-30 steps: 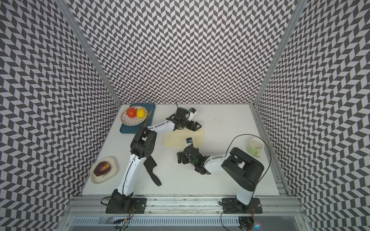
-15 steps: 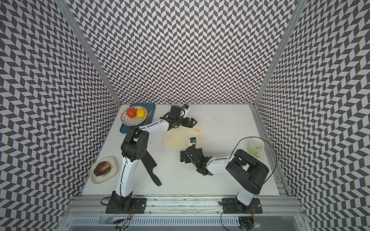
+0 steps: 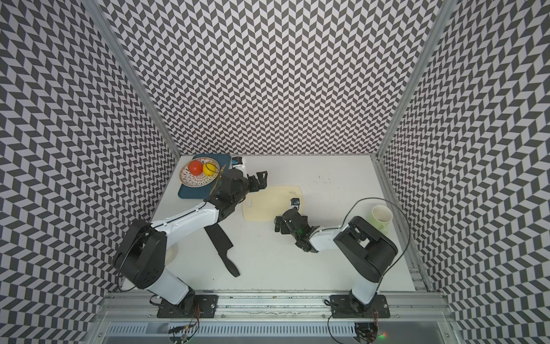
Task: Align the knife with the edge of the cutting board
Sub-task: Adjust the work surface at the center of the board, then move the knife to the center of the board.
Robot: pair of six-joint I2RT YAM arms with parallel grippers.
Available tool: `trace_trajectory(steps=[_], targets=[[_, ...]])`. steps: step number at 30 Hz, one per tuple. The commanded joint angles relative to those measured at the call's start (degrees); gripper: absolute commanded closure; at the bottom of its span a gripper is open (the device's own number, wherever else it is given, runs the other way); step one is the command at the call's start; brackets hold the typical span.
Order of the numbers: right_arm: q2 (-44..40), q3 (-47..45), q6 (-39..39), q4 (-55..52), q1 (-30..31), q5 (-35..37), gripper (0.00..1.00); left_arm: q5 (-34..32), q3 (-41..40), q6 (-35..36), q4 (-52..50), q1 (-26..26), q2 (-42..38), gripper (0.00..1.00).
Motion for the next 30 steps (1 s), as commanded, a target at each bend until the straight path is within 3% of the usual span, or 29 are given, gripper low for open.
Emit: trace_trajectory(steps=[1,8,16,19,25,30], targets=[[-2.7,1.32,-1.85,-0.88,3.07,0.78,0.0,-10.53,-2.96,-6.38,-4.6,-1.79,-6.09,0.0],[-4.47,8.54,-5.82,-10.88,15.34,6.56,0.05,-26.02,-12.3,-16.17,-16.99,-2.55,-23.21,0.0],[1.69,18.15,-10.21,-18.49,25.51,-1.04,0.33,-43.23,-22.07,-27.2,-25.95,-2.05,-44.62,0.0],[5.79,22.02,-10.98,-20.76,29.13,-2.91,0.45,-43.52,-24.8,-26.79,-23.48,-2.0,-48.55,0.0],[12.07,27.44,-11.98,-22.29,34.54,-3.43,0.44,-43.83,-22.99,-27.37,-25.91,-1.97,-47.18,0.0],[16.56,31.04,-12.07,-24.07,34.79,-3.46,0.5,-43.64,-23.21,-26.83,-25.32,-1.98,-47.9,0.0]])
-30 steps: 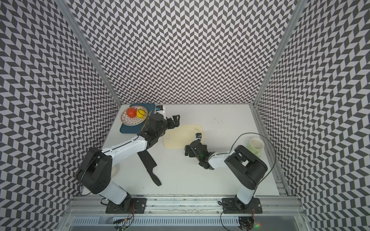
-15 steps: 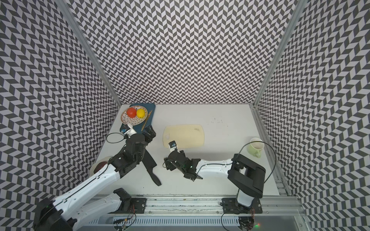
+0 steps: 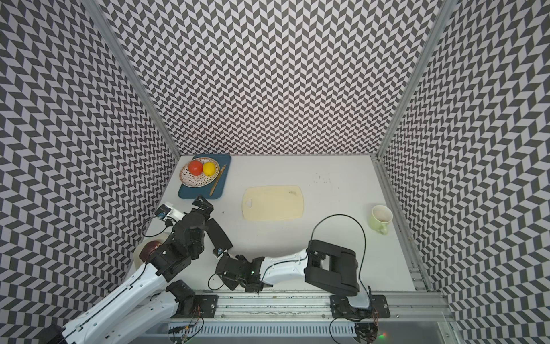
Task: Align the knife with the edge of the cutting board
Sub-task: Move the knife to the center of the board.
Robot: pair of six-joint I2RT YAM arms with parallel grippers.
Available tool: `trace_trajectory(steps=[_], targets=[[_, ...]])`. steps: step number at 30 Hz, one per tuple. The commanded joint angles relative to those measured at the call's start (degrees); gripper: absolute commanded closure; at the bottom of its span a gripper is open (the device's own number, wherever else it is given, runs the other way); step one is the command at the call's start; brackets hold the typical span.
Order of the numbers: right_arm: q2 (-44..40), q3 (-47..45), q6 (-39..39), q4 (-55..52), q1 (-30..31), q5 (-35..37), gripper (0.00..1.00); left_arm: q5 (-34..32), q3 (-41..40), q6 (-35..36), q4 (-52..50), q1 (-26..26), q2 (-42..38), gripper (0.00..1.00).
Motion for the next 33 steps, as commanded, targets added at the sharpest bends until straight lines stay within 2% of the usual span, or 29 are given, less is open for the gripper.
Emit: trace_trajectory(steps=[1,3,5,11,18,26,31,33], targets=[[2.35,1.95,-0.57,-1.16,-0.66,0.14,0.53,-1.23,0.87,0.13,-0.48,0.21,-1.15,0.0],[3.38,2.08,-0.52,-1.7,-0.73,1.46,0.56,-0.62,0.42,0.8,0.63,0.16,-1.42,0.0],[3.79,1.53,-0.19,-2.35,-1.04,2.65,0.63,-0.22,0.26,1.13,1.12,0.19,-1.27,0.0],[-0.32,-4.32,0.81,-0.58,-2.65,3.3,0.72,1.57,0.24,1.2,1.66,0.18,0.13,0.0],[-8.09,-13.01,1.89,-1.47,-4.56,4.82,0.73,5.04,-0.69,0.62,3.68,0.19,2.33,0.0],[-15.59,-20.65,3.01,-4.05,-5.53,2.05,0.69,7.26,-0.72,-0.07,4.11,0.25,5.96,0.0],[-15.0,-18.47,2.42,-8.42,-7.14,-0.24,0.49,7.96,-1.47,-1.44,4.18,0.8,7.42,0.0],[-14.71,-15.97,1.35,-11.2,-7.87,-1.38,0.44,8.46,-0.99,-1.41,3.79,1.1,7.82,0.0]])
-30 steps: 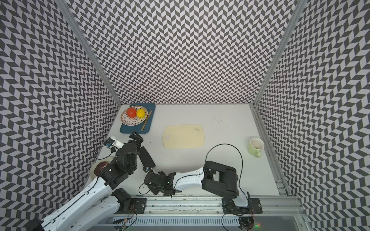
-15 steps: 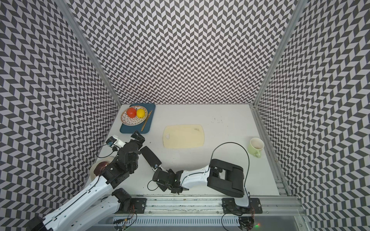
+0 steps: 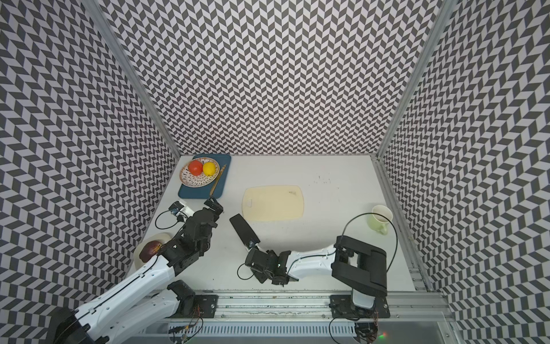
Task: Align the knife with the edge of the cutting board
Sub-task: Move the knife to the center of the board, then pick up the knife at the center of the board.
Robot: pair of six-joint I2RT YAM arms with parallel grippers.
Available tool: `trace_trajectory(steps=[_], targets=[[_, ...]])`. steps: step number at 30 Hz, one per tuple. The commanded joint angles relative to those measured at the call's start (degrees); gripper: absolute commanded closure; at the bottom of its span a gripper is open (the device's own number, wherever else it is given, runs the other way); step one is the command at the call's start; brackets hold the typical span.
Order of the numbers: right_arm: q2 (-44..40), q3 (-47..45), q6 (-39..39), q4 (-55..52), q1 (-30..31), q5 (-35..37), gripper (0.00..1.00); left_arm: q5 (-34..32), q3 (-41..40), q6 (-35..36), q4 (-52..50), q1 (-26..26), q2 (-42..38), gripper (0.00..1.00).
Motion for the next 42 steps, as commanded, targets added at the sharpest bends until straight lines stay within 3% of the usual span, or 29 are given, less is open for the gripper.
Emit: trace_trajectory(steps=[1,8,11,15,31,38,42], targets=[[0.39,3.79,-0.97,-6.5,-1.64,-2.91,0.43,1.02,0.2,-0.52,0.32,0.81,0.51,0.0],[4.16,12.02,-2.9,-14.55,-6.14,-11.76,0.43,0.18,-1.91,-7.77,-2.79,4.71,2.56,0.0],[7.2,16.89,-3.65,-19.12,-6.19,-11.17,0.43,1.79,-4.22,-10.89,-2.59,8.68,2.61,0.0],[9.98,22.23,-4.91,-23.0,-6.21,-10.08,0.44,6.53,-6.19,-9.14,0.61,12.2,3.02,0.0],[20.5,35.35,-7.72,-35.3,-6.21,-9.08,0.55,7.8,-5.41,-8.74,-0.46,11.98,1.16,0.0],[18.39,31.68,-7.71,-35.16,-6.21,-10.01,0.7,7.21,-3.95,-8.55,-2.24,11.34,0.9,0.0],[14.22,27.36,-7.19,-34.04,-6.21,-11.06,0.7,6.94,-4.89,-8.5,-0.99,10.82,-0.4,0.0]])
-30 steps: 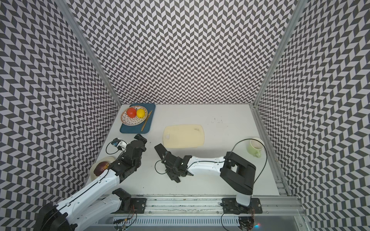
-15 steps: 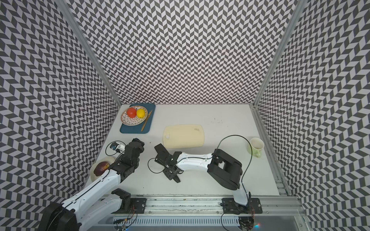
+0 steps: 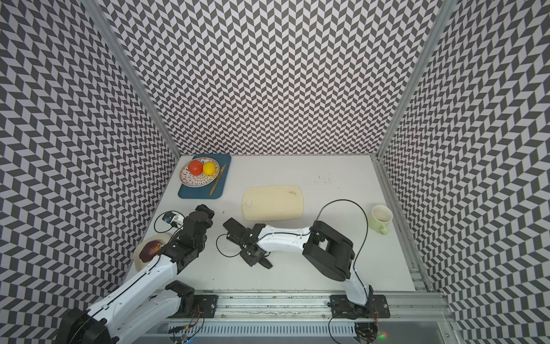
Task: Align the knife with the edge of the cutting board
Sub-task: Pick up the knife at the center of the board.
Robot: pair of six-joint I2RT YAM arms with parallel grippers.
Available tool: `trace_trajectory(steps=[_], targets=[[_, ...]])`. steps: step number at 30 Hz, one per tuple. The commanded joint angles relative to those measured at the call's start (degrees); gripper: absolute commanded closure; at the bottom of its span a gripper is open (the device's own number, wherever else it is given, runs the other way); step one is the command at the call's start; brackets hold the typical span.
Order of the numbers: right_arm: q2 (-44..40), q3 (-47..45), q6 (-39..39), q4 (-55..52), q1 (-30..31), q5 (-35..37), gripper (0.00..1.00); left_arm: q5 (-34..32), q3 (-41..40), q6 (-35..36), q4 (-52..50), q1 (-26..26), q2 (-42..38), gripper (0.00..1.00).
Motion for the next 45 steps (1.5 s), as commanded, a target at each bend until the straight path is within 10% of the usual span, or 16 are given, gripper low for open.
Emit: trace_trajectory(steps=[1,45], targets=[[-3.32,-3.81,0.61,-1.8,0.23,-2.18,0.7,-0.66,0.68,0.28,0.15,-0.44,-1.44,0.0],[6.38,15.15,-2.16,-12.54,-1.96,0.87,0.55,-3.57,-1.34,-2.05,-1.03,-0.79,-6.64,0.0]])
